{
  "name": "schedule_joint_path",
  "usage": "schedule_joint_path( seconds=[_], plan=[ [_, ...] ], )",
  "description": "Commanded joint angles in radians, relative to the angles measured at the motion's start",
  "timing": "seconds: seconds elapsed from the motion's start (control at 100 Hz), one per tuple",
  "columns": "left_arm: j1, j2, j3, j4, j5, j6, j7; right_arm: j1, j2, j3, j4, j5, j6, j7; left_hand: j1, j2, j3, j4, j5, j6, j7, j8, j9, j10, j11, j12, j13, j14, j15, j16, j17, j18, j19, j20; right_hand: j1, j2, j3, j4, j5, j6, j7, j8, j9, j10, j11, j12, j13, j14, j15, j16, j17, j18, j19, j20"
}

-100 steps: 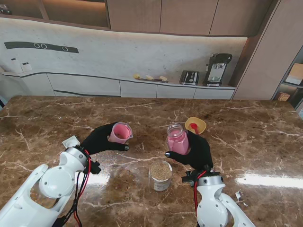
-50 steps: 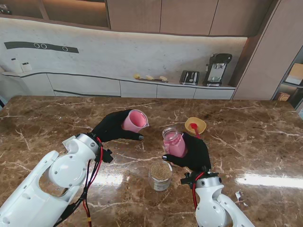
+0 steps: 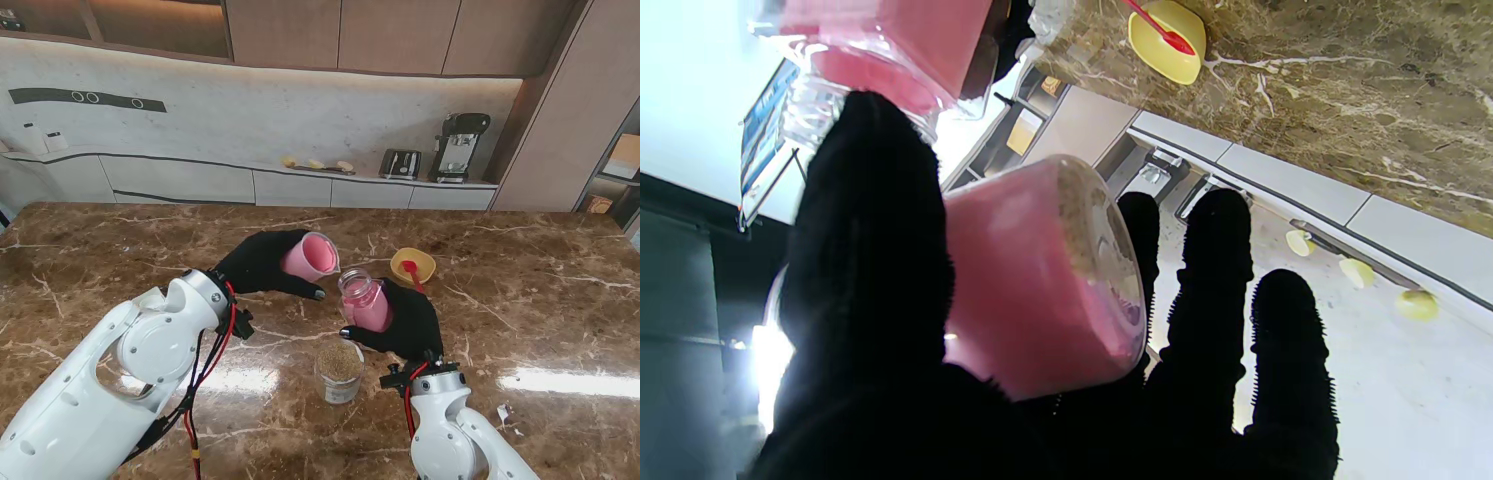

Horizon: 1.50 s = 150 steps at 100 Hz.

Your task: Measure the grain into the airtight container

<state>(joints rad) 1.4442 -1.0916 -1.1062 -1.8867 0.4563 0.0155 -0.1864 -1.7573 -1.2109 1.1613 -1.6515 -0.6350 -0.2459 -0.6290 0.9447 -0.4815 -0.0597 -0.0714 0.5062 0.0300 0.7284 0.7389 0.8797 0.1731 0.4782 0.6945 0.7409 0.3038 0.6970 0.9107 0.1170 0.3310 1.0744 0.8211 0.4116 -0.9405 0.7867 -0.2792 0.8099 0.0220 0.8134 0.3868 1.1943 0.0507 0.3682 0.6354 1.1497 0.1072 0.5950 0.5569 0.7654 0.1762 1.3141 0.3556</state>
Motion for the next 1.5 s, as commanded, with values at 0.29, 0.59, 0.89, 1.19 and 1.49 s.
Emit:
schedule_joint_path(
  seconds=[0.29, 0.59, 0.89, 1.19, 1.49],
  plan=[
    [-0.068, 0.016, 0.031, -0.002, 0.06, -0.016, -0.062, -0.01, 0.002, 0.004, -0.004, 0.005, -0.011, 0.025, 0.127, 0.248, 0.195, 0.006, 0.153, -0.159, 0.133, -0.006, 0.147, -0.095, 0.166, 0.054, 0.026, 0.014, 0.055, 0.021, -0.006, 0.017, 0.033, -0.017, 0.301, 0.214, 0.297, 0.024, 0.13, -0.292, 0.144, 0.024, 0.068, -0.121, 0.044, 0.017, 0.032, -0.092, 0.045, 0.031, 0.007, -0.03, 0.01, 0.02],
    [-0.098, 0.034, 0.058, -0.04, 0.169, -0.044, -0.126, -0.009, 0.002, 0.002, -0.004, 0.009, -0.024, 0.031, 0.112, 0.241, 0.21, 0.002, 0.155, -0.166, 0.139, -0.013, 0.157, -0.107, 0.169, 0.06, 0.042, 0.003, 0.057, 0.021, 0.002, 0.009, 0.036, -0.022, 0.301, 0.214, 0.297, 0.024, 0.129, -0.293, 0.143, 0.024, 0.068, -0.119, 0.044, 0.017, 0.033, -0.092, 0.045, 0.03, 0.007, -0.031, 0.01, 0.018],
    [-0.158, 0.044, 0.094, -0.068, 0.243, -0.082, -0.175, -0.016, 0.003, 0.01, -0.007, 0.007, -0.033, 0.029, 0.062, 0.206, 0.308, -0.021, 0.168, -0.158, 0.156, -0.048, 0.174, -0.12, 0.19, 0.086, 0.067, -0.008, 0.066, 0.027, 0.014, 0.003, 0.04, -0.031, 0.3, 0.215, 0.297, 0.023, 0.131, -0.293, 0.143, 0.024, 0.069, -0.121, 0.044, 0.017, 0.034, -0.092, 0.046, 0.03, 0.008, -0.032, 0.011, 0.017],
    [-0.217, 0.057, 0.114, -0.088, 0.363, -0.131, -0.242, -0.023, 0.001, 0.02, -0.014, 0.009, -0.049, 0.025, 0.049, 0.188, 0.35, -0.028, 0.205, -0.147, 0.143, -0.101, 0.204, -0.139, 0.231, 0.115, 0.109, -0.027, 0.094, 0.042, 0.047, -0.012, 0.058, -0.037, 0.301, 0.216, 0.297, 0.023, 0.13, -0.292, 0.143, 0.024, 0.069, -0.119, 0.044, 0.017, 0.034, -0.091, 0.046, 0.029, 0.008, -0.03, 0.012, 0.016],
    [-0.249, 0.06, 0.13, -0.092, 0.435, -0.148, -0.265, -0.023, 0.003, 0.016, -0.015, 0.005, -0.065, 0.029, 0.038, 0.173, 0.379, -0.033, 0.231, -0.132, 0.133, -0.163, 0.219, -0.142, 0.248, 0.133, 0.136, -0.038, 0.114, 0.057, 0.069, -0.027, 0.078, -0.041, 0.299, 0.215, 0.297, 0.023, 0.13, -0.292, 0.143, 0.024, 0.069, -0.12, 0.044, 0.017, 0.033, -0.092, 0.046, 0.029, 0.009, -0.03, 0.012, 0.016]
  ],
)
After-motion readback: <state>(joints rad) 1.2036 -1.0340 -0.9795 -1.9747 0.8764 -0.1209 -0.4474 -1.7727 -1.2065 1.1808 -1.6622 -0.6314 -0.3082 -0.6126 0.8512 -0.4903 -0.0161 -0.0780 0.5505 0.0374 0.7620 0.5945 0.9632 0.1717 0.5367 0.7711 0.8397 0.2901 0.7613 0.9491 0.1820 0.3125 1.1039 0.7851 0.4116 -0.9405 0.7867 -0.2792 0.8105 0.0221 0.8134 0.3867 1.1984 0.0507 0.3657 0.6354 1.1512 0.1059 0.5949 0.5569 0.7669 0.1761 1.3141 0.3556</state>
